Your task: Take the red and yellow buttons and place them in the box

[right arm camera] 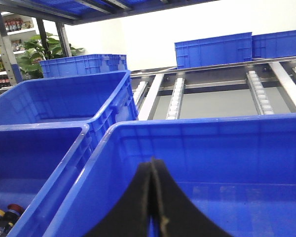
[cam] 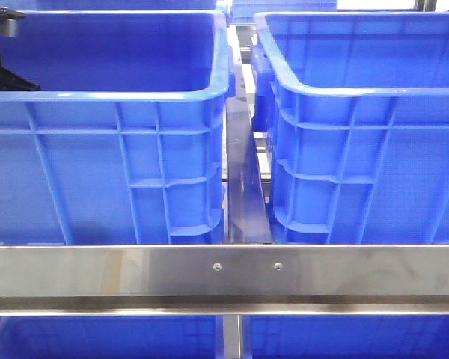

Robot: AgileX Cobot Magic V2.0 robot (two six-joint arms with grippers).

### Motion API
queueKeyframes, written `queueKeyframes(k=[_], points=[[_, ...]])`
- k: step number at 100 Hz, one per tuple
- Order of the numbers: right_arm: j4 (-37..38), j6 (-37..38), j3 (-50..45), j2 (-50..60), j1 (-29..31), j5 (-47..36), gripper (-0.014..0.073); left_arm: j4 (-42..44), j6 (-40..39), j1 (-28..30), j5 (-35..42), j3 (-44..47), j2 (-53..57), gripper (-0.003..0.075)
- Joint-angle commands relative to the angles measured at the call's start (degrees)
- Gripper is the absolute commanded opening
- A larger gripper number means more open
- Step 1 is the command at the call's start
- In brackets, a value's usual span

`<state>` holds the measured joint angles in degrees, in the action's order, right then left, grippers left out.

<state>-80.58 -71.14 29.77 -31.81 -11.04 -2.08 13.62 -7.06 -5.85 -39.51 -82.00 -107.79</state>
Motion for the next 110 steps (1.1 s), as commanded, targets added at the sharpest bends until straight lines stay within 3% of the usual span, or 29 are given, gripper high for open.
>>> queueKeyframes(k=[1,12,63,82,110], points=[[0.56,-0.41,1.33,0.16,0.02,-0.06,-0.0067,0.42,-0.03,0.12,1.99,-1.85,2.56,0.0104],[0.56,-0.41,1.33,0.16,0.02,-0.06,-0.0067,0.42,-0.03,0.12,1.85,-1.85,2.96,-0.0021],[0.56,-0.41,1.33,0.16,0.02,1.03,-0.0067,-3.12,0.35,-0.41,-4.02,-1.75,17.0,-0.0019],[0.56,-0.41,1.33,0.16,0.02,1.09,-0.0067,-3.5,0.35,-5.38,-5.03,1.83,26.08,-0.0019],[0.56,-0.41,1.33,0.16,0.02,1.45,-0.0067,-7.59,0.35,-17.54,-5.11,7.46,40.05,-0.0019]])
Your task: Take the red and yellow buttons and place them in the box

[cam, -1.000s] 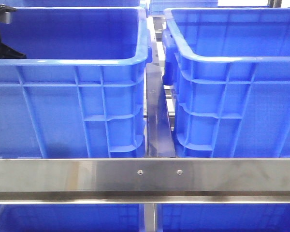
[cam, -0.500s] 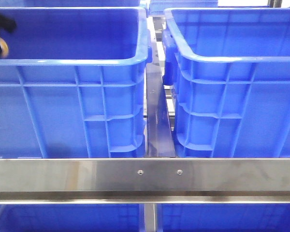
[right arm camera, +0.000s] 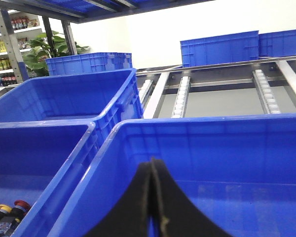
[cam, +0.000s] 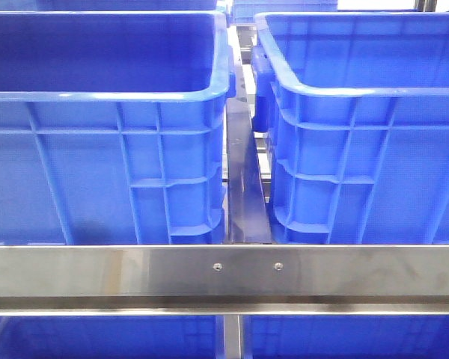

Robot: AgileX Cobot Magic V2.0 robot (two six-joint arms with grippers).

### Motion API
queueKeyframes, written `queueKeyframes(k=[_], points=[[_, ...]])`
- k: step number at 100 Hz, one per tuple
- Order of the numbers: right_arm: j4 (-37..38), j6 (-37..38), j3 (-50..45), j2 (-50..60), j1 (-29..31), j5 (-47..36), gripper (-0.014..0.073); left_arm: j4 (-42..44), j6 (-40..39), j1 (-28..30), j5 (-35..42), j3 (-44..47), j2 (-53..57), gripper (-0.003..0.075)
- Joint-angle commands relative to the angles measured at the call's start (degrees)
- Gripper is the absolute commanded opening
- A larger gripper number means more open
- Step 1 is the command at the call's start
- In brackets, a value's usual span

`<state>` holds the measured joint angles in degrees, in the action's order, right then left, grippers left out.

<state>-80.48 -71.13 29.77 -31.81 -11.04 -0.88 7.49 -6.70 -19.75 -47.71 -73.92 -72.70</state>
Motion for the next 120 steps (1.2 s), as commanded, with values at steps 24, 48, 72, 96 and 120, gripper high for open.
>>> queueKeyframes(k=[24,48,72,96,120], points=[[0.46,-0.42,1.33,0.16,0.02,1.53,-0.0067,-3.13,0.0,-17.68,2.4,1.24,12.58,-0.0019],[0.46,-0.42,1.33,0.16,0.02,2.48,-0.0067,-3.39,0.0,-29.51,2.37,1.87,13.27,-0.0019],[0.46,-0.42,1.33,0.16,0.02,4.64,0.0052,-3.39,0.0,-31.96,3.4,2.13,13.27,-0.0019],[-2.04,-0.42,1.33,0.16,0.02,9.27,0.0538,-3.39,0.0,-31.96,3.4,2.13,13.27,-0.0019],[-16.22,-0.42,1.33,-0.17,0.02,19.1,0.0635,-3.39,0.0,-31.96,3.4,2.13,13.27,-0.0019]])
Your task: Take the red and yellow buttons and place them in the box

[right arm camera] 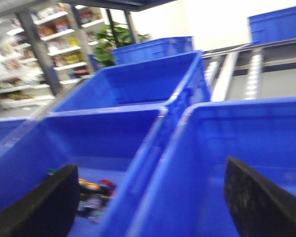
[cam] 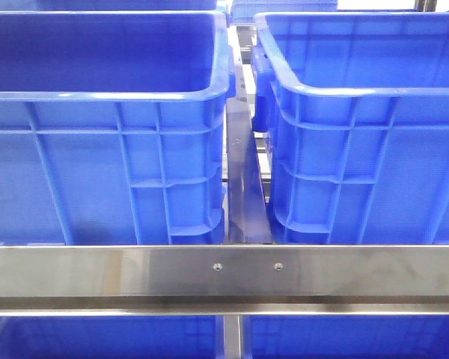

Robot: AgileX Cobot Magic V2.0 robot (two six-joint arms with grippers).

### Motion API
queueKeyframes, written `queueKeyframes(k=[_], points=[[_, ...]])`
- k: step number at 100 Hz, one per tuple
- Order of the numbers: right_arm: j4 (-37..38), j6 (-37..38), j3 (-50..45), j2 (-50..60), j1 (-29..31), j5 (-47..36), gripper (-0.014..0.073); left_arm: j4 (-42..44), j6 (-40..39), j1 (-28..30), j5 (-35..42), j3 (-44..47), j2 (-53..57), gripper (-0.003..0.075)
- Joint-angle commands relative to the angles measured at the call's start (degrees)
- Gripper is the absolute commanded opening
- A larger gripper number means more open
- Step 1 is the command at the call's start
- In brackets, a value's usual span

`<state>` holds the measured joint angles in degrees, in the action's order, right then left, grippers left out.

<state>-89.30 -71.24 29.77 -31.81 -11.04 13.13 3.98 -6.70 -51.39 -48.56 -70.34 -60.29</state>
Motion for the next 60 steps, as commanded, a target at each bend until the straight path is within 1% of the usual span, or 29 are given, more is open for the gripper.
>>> queueKeyframes(k=[1,14,16,32,40,54,60], points=[[-7.97,-0.3,1.33,-0.25,0.02,6.07,0.0635,0.12,0.0,-0.33,4.15,-1.45,0.87,-0.0019],[-19.78,-0.19,1.47,-3.37,0.02,16.02,0.0635,0.12,0.0,-0.33,4.14,-1.45,0.87,-0.0019],[-20.71,0.0,1.51,-4.16,0.02,17.78,0.0635,0.12,0.0,-0.33,4.14,-1.45,0.87,-0.0019],[-20.71,7.34,4.33,-12.22,0.02,30.79,0.0635,-0.07,0.0,-0.33,4.04,-1.45,0.87,-0.0019],[-20.71,9.55,6.28,-16.73,0.02,36.88,0.0635,-0.16,0.0,-0.33,3.93,-1.45,0.87,-0.0019],[-20.71,11.57,10.24,-24.62,0.02,44.66,0.0635,-0.3,0.0,-0.33,3.86,-1.45,0.87,-0.0019],[-20.71,12.44,11.6,-27.29,0.02,46.65,0.0635,-0.3,0.0,-0.33,3.91,-1.45,0.87,-0.0019]])
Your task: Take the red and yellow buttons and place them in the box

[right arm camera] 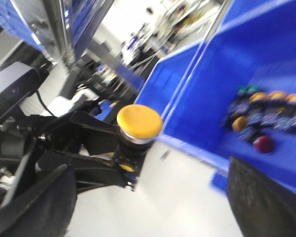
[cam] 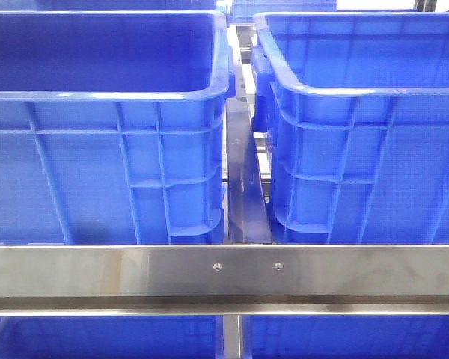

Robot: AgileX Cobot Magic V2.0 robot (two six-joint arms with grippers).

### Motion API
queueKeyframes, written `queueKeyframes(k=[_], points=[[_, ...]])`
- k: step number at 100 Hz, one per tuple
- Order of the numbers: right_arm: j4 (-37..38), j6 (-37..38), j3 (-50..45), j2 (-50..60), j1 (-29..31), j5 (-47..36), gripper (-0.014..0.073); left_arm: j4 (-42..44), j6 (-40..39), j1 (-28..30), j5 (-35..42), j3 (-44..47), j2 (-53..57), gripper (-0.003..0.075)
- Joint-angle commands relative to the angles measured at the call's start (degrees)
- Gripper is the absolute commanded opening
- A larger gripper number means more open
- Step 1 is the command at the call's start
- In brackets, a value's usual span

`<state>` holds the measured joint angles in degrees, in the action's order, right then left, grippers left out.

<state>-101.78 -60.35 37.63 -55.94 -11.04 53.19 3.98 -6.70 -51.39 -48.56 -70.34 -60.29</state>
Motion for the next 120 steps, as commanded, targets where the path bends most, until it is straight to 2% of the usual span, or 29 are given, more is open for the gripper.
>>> queueKeyframes(k=[1,20,51,84,89,96,113,120], points=[[-8.23,1.77,4.3,-3.77,0.02,7.3,0.0635,-0.3,0.0,-0.33,3.91,-1.45,0.87,-0.0019],[-8.23,2.42,8.44,-10.31,-1.76,9.44,0.0635,-0.34,0.0,-0.33,3.64,-1.45,0.87,-0.0019],[-8.23,2.47,15.69,-18.78,-10.02,8.72,0.0635,-0.34,0.0,-0.33,3.64,-1.45,0.87,-0.0019],[-8.23,2.42,20.65,-21.39,-13.76,8.33,0.063,-0.34,0.0,-0.33,3.41,-1.45,0.87,-0.0019],[-8.23,2.42,20.65,-21.39,-13.76,8.33,0.0602,-0.34,0.0,-0.33,3.41,-1.45,0.87,-0.0019],[-8.23,2.42,20.65,-21.39,-13.76,8.33,0.0521,-0.34,0.0,-0.33,3.37,-1.45,0.87,-0.0019],[-8.23,2.42,20.65,-21.39,-13.76,8.59,0.0231,-0.34,0.0,-0.33,2.8,-1.45,0.87,-0.0019],[-8.23,2.42,20.65,-21.39,-13.76,8.73,0.0152,-0.34,0.0,-0.33,2.39,-1.45,0.87,-0.0018]])
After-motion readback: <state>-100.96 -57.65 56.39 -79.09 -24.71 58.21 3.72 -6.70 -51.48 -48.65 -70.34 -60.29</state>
